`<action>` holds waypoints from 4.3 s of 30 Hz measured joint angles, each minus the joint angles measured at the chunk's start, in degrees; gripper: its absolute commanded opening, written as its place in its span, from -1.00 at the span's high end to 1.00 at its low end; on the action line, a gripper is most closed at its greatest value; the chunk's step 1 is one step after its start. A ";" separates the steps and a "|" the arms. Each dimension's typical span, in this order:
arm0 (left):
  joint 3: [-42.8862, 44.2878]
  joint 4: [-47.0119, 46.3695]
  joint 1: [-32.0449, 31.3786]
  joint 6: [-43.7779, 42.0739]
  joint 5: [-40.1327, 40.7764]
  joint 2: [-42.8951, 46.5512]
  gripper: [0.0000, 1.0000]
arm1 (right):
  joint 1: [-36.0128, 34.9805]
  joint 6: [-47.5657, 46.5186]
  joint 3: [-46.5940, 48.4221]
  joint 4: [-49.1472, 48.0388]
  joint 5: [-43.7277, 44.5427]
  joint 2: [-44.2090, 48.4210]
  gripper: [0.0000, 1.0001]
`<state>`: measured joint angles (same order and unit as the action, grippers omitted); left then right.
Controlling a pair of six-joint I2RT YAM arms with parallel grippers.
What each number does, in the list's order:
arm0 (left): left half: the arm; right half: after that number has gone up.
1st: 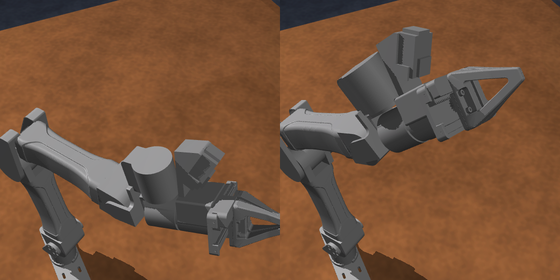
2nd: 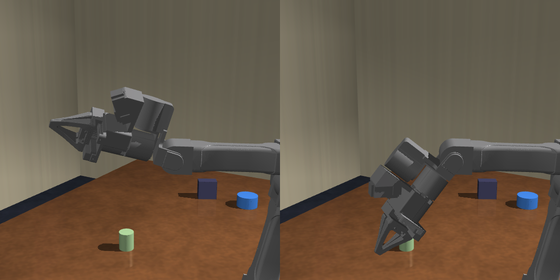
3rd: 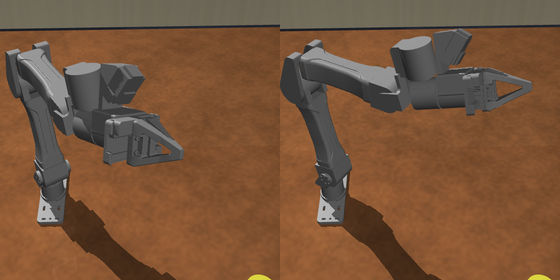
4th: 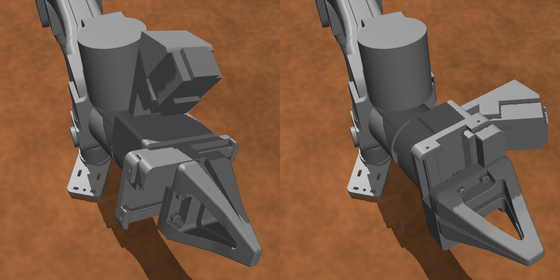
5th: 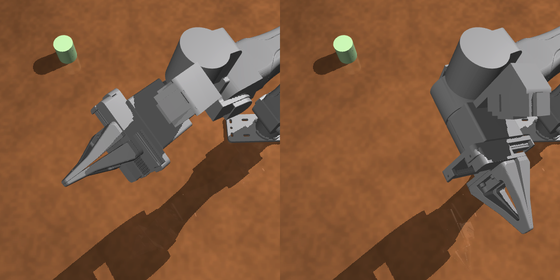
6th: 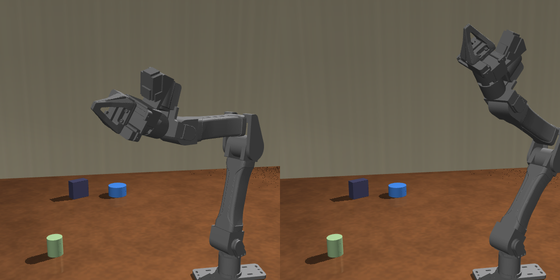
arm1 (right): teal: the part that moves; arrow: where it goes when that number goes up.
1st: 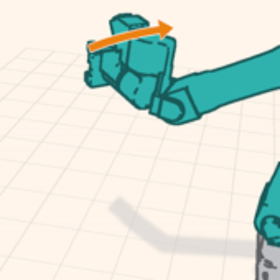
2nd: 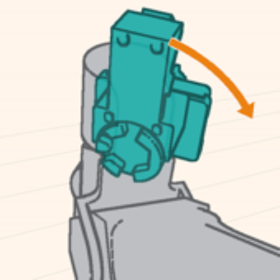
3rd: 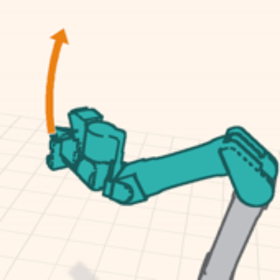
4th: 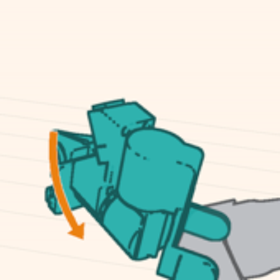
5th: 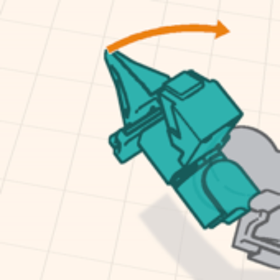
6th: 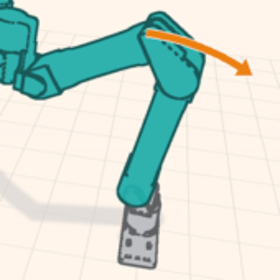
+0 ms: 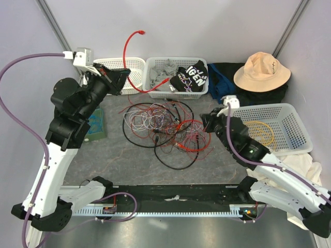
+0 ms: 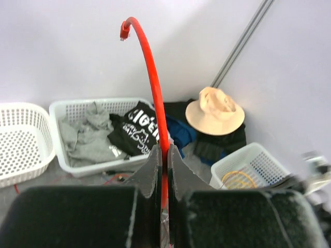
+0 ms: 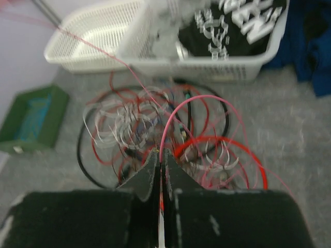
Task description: Untangle the cables
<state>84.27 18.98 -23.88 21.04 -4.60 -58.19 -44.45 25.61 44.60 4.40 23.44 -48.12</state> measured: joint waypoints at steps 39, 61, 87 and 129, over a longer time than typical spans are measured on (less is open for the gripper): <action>21.62 4.39 4.63 -5.09 26.77 -24.92 0.97 | -2.36 -1.33 -5.03 2.73 -5.22 2.08 -0.75; 13.27 -18.05 29.09 27.89 0.07 -54.47 -0.99 | -2.38 0.28 -12.83 -3.89 -8.20 0.28 -0.73; -36.00 -14.73 -21.53 14.71 12.02 -6.58 -0.99 | -2.36 0.28 -11.28 2.29 0.98 11.82 -0.73; -14.84 -13.25 -25.35 -16.17 23.61 -44.92 -0.74 | -2.36 5.62 -13.44 9.90 3.54 15.52 -0.72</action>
<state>69.43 5.74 -49.23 4.86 19.00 -103.11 -46.81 31.22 31.16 14.31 26.98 -32.60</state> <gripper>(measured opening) 0.934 0.860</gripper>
